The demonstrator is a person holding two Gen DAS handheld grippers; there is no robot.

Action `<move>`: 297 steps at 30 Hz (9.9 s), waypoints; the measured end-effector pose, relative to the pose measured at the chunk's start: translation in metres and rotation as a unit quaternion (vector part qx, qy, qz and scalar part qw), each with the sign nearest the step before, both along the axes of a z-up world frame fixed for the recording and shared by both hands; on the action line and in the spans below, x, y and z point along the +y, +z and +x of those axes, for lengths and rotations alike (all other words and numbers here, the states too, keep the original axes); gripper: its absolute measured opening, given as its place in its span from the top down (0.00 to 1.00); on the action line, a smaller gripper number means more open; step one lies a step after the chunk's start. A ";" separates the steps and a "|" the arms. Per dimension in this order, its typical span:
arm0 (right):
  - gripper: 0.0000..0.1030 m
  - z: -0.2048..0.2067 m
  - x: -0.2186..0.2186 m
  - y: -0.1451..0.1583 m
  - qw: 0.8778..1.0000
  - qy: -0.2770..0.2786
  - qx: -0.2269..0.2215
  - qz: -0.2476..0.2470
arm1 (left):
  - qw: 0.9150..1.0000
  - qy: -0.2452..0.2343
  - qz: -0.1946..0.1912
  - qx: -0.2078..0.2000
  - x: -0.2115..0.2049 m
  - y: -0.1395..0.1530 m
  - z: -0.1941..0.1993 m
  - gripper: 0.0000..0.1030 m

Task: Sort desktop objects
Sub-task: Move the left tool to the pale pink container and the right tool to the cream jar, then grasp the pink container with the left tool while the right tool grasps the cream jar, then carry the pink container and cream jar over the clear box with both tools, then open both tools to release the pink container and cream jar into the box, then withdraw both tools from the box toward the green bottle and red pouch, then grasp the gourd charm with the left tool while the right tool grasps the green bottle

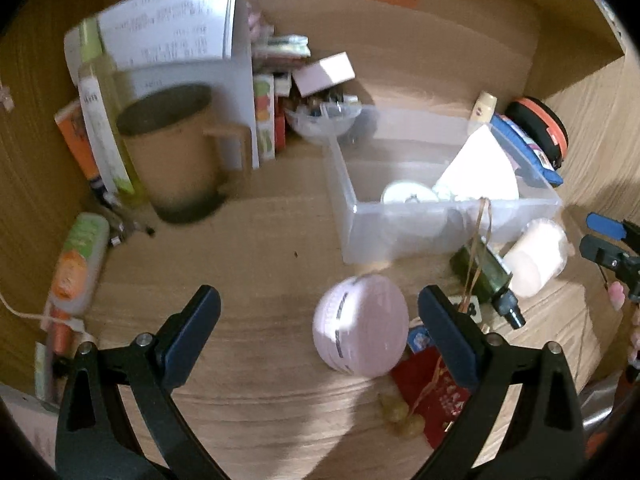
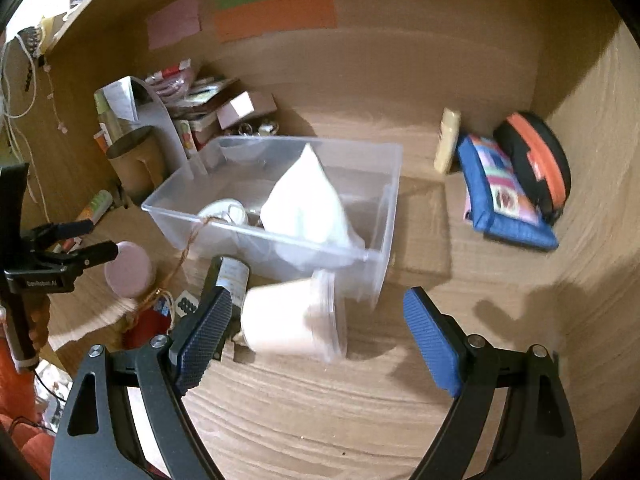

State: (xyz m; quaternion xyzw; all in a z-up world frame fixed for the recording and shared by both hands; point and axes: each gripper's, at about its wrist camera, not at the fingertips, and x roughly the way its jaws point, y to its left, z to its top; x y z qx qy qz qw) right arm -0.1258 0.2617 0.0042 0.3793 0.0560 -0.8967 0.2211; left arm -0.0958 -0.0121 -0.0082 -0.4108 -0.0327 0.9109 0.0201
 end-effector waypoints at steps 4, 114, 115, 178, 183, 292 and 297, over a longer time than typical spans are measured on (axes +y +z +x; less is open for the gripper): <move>0.16 0.000 0.001 -0.015 1.000 -0.011 -0.021 -0.007 | 1.000 -0.005 0.011 -0.018 0.002 -0.013 -0.002 0.03; 0.38 -0.045 -0.001 0.061 0.991 0.040 0.104 -0.074 | 0.995 -0.040 -0.009 0.096 0.044 0.072 -0.066 0.39; 0.38 -0.052 -0.004 0.060 0.991 0.039 0.101 -0.073 | 0.995 -0.041 -0.010 0.094 0.045 0.071 -0.070 0.39; 0.34 -0.139 -0.077 -0.017 0.995 0.055 0.018 0.078 | 0.977 -0.089 -0.141 -0.131 0.101 -0.014 -0.184 0.38; 0.22 -0.136 -0.072 -0.012 0.997 0.041 0.030 0.066 | 0.979 -0.084 -0.140 -0.121 0.099 -0.009 -0.184 0.26; 0.27 -0.004 -0.092 -0.060 0.998 0.032 -0.004 0.058 | 0.996 -0.093 -0.013 -0.007 0.022 -0.045 0.060 0.57; 0.32 -0.009 -0.098 -0.063 0.997 0.038 -0.011 0.063 | 0.996 -0.084 -0.019 -0.002 0.018 -0.045 0.061 0.64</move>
